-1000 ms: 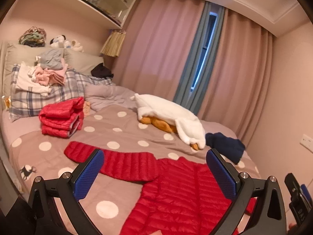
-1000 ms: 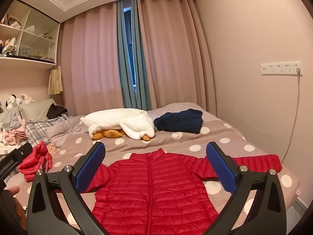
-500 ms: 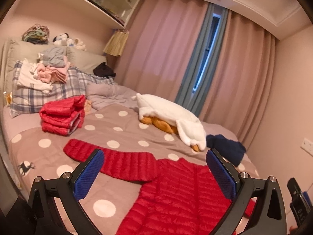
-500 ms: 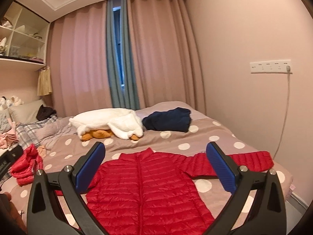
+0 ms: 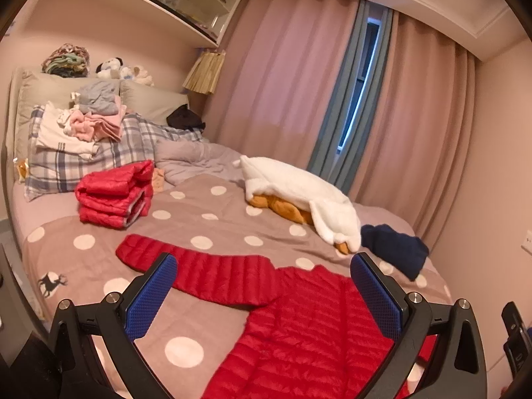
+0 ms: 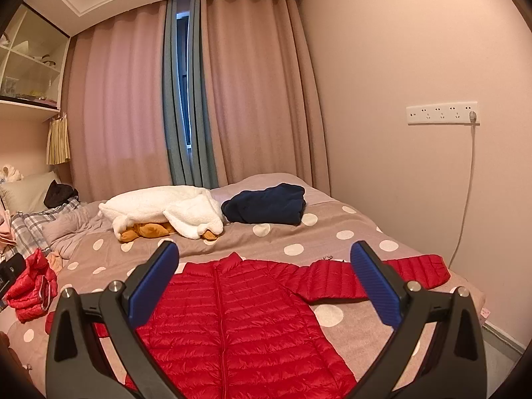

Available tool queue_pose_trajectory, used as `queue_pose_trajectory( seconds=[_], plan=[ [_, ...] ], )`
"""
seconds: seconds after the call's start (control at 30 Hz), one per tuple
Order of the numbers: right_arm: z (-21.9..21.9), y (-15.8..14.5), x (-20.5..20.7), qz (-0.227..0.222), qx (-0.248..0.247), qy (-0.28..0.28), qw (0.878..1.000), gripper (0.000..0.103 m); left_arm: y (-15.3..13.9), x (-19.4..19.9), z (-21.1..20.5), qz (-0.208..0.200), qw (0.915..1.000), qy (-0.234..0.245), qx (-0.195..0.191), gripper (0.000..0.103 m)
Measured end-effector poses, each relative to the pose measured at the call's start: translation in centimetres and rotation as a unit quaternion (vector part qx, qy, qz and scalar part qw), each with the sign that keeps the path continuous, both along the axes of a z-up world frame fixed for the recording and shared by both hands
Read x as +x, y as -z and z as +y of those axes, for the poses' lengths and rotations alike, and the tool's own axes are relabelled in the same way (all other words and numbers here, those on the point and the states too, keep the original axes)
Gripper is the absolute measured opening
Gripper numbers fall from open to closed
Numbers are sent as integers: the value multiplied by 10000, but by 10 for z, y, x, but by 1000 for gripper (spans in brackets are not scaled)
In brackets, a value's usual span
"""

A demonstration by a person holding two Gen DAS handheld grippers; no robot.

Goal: Fold large clothes

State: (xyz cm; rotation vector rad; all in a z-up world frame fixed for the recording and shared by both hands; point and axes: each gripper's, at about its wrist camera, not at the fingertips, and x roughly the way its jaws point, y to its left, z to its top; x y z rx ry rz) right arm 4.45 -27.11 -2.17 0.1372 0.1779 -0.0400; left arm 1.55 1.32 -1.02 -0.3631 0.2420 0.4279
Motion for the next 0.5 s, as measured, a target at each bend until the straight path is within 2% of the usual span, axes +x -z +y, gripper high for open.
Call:
queue_pose_trajectory(
  seconds=[0.17, 0.33, 0.5],
  plan=[
    [-1, 0, 1, -6, 30, 12, 10000, 103, 1, 1, -2, 48, 10000, 24, 62, 103],
    [-1, 2, 2, 46, 48, 9, 10000, 103, 1, -1, 1, -44, 10000, 60, -63, 103],
    [-3, 3, 4, 72, 72, 89, 9999, 103, 1, -1, 4, -72, 9999, -80, -85, 103]
  ],
)
